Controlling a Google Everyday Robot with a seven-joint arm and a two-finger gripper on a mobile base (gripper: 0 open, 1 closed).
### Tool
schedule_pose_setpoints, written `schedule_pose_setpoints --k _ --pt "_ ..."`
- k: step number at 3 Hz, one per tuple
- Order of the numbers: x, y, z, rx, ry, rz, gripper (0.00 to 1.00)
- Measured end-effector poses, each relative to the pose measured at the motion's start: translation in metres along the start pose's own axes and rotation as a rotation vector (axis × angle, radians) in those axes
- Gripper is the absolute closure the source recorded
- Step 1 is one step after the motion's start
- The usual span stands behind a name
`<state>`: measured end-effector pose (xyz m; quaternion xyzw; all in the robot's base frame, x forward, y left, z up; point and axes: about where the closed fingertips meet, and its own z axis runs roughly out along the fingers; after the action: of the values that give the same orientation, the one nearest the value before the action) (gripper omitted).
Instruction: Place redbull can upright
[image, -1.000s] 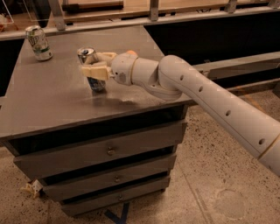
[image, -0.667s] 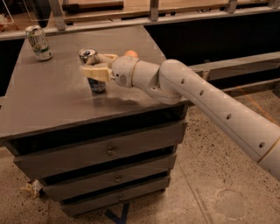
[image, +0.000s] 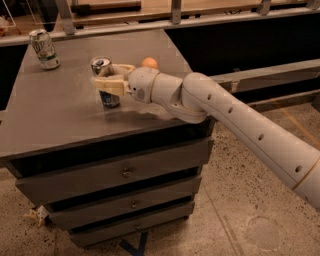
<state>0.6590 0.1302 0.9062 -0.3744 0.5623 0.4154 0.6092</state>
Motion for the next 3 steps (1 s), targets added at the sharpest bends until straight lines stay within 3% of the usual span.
schedule_pose_setpoints --k 3 --pt "-0.0022 0.0037 -0.0009 -0.02 -0.009 -0.015 0.15"
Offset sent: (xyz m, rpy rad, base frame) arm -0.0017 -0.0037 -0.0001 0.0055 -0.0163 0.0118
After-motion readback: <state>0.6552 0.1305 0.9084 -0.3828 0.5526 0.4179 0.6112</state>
